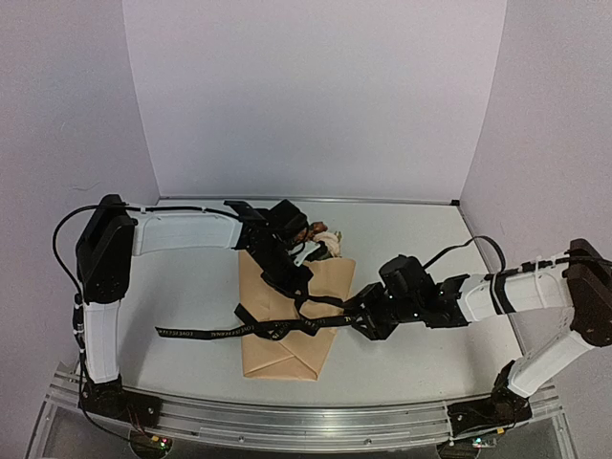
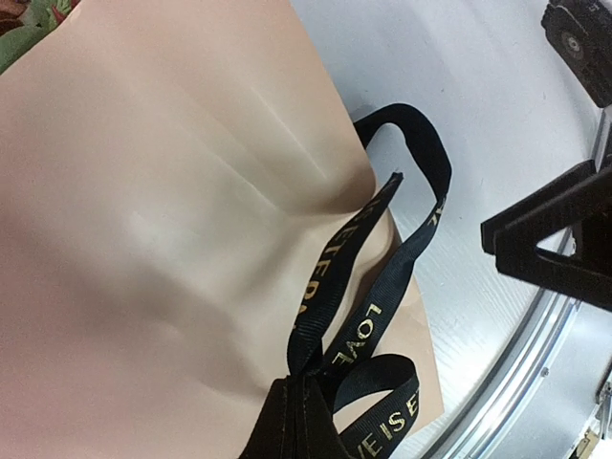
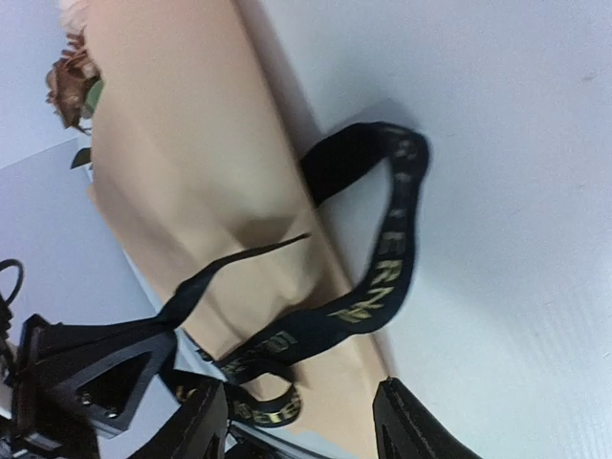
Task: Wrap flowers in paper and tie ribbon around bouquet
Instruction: Cross the ribbon over the folded bouquet.
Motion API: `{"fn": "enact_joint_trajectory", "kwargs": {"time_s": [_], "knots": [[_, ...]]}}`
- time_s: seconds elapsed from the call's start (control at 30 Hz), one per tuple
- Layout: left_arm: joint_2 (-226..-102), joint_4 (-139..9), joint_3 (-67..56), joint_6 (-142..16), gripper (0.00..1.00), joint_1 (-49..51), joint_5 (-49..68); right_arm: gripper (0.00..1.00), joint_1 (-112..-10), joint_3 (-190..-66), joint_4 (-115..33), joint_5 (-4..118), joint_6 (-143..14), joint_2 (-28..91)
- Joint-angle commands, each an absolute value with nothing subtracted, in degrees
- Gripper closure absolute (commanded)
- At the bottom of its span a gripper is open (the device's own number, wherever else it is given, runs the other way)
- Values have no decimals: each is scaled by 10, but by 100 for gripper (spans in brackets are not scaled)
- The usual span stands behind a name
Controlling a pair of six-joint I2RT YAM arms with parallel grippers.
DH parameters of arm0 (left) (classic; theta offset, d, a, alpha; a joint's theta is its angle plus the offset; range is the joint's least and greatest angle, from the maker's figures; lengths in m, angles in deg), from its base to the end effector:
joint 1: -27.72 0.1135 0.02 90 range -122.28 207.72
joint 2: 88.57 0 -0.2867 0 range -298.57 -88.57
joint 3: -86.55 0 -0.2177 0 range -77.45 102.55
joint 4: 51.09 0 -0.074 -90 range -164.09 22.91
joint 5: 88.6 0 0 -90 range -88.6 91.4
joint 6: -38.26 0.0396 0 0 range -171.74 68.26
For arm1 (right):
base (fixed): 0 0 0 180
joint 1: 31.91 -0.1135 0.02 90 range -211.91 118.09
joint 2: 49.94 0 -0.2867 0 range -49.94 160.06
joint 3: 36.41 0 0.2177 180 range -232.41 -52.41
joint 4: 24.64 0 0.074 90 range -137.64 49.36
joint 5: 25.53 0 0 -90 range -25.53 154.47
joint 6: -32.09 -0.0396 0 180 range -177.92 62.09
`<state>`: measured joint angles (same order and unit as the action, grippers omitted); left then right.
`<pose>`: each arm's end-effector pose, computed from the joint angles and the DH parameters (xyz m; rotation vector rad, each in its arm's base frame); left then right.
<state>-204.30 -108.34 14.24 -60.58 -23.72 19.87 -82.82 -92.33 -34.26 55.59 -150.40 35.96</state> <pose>0.2437 -0.3258 0.2400 1.1273 2.6126 -0.7126 0.1688 0.2175 0.2186 0.8724 2.5777 1.2813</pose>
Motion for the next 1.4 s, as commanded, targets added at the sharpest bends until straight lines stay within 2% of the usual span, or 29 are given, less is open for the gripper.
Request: {"fn": "enact_joint_trajectory", "kwargs": {"time_s": [0.0,0.2,0.3,0.4,0.63,0.73,1.07,1.37], "knots": [[-2055,-1133,189,-563,100,-239,197,44,-827,-902,-358,585,-1471,362],[-2082,-1178,235,-547,100,-239,216,35,-827,-926,-318,603,-1423,402],[-2098,-1196,256,-544,100,-239,214,35,-826,-946,-310,610,-1405,427],[-2111,-1210,276,-542,100,-239,212,46,-825,-952,-307,615,-1401,446],[-2130,-1225,305,-533,100,-239,218,89,-818,-966,-325,631,-1381,440],[-2137,-1234,315,-526,100,-239,208,98,-818,-995,-376,637,-1358,428],[-2140,-1222,326,-500,100,-236,237,98,-817,-1083,-475,639,-1287,434],[-2161,-1188,326,-486,100,-211,357,97,-806,-1129,-458,610,-1200,494]]}}
